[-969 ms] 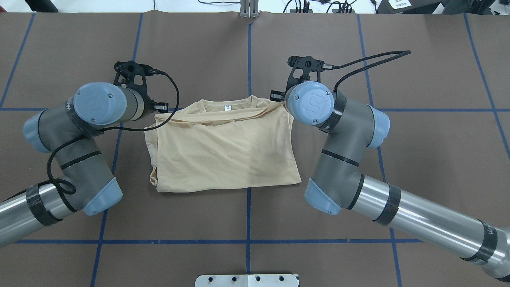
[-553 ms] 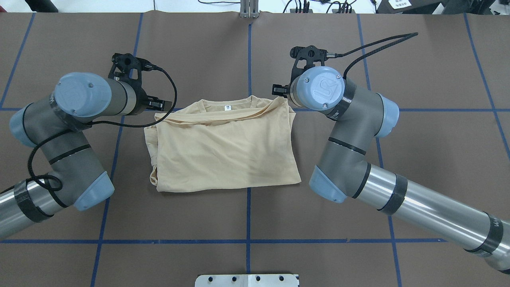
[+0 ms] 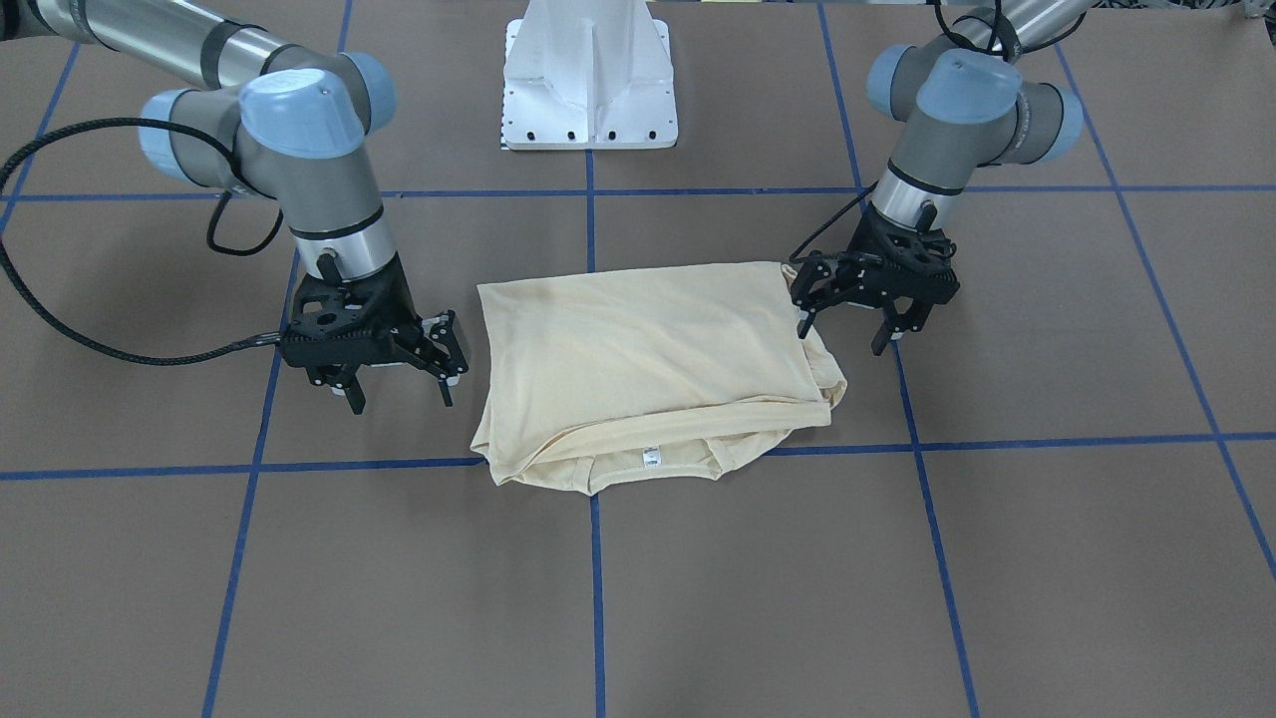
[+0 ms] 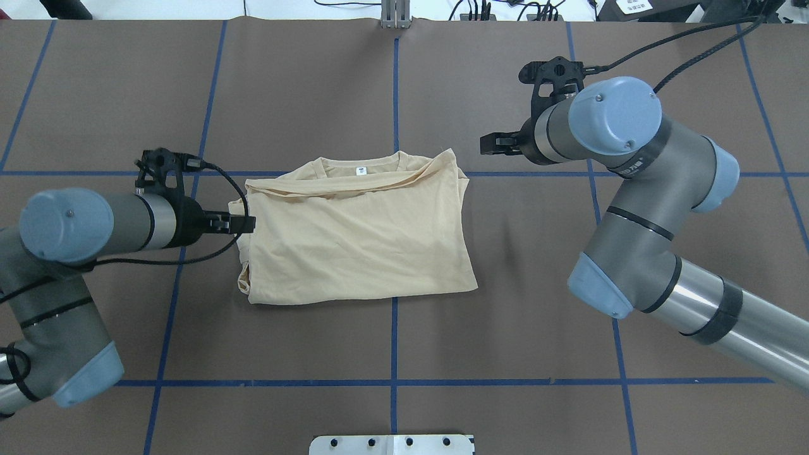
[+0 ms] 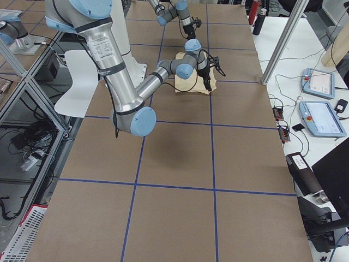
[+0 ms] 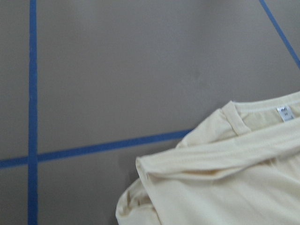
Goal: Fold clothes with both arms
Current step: 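Raise the right gripper away while the left gripper moves to the shirt's side edge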
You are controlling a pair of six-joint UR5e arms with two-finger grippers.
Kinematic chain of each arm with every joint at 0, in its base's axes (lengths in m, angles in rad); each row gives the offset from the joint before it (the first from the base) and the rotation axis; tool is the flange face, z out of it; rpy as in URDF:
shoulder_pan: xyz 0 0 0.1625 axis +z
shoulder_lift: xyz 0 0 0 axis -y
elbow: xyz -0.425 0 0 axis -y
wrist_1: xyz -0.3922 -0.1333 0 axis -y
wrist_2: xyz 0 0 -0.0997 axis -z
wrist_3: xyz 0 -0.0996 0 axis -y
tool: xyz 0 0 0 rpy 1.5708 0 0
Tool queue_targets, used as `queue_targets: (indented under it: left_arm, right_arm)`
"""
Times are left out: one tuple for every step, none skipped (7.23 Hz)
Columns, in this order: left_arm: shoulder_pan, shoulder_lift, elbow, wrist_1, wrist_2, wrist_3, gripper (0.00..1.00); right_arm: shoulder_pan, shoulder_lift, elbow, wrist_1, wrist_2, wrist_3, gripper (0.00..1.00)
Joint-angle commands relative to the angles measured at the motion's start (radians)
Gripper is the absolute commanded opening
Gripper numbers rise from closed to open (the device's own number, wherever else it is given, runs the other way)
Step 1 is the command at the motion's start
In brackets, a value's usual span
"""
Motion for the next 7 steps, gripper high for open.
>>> queue_targets:
  left_arm:
    - [0.142, 0.016, -0.003, -0.033, 0.074, -0.151, 0.85]
    - [0.181, 0.016, -0.002, -0.033, 0.096, -0.163, 0.70]
    - [0.187, 0.016, -0.002, -0.031, 0.094, -0.164, 0.56]
    - [0.189, 0.016, -0.002, -0.031, 0.093, -0.164, 0.41]
    - [0.189, 0.016, -0.003, -0.033, 0.093, -0.164, 0.14]
    - [0.194, 0.018, -0.003, -0.031, 0.097, -0.164, 0.00]
    - [0.194, 0.025, -0.010, -0.030, 0.103, -0.162, 0.00]
  right_arm:
    - [0.006, -0.020, 0.023, 0.000, 0.010, -0.013, 1.00]
    - [0.006, -0.020, 0.023, 0.000, 0.010, -0.013, 1.00]
    - [0.004, -0.020, 0.023, 0.000, 0.008, -0.013, 1.00]
    - [0.003, -0.019, 0.023, 0.000, 0.008, -0.011, 1.00]
    - [0.002, -0.020, 0.023, 0.000, 0.008, -0.008, 1.00]
    - [0.002, -0.020, 0.023, 0.000, 0.007, -0.003, 1.00]
    - [0.001, -0.020, 0.023, 0.000, 0.005, 0.001, 1.00]
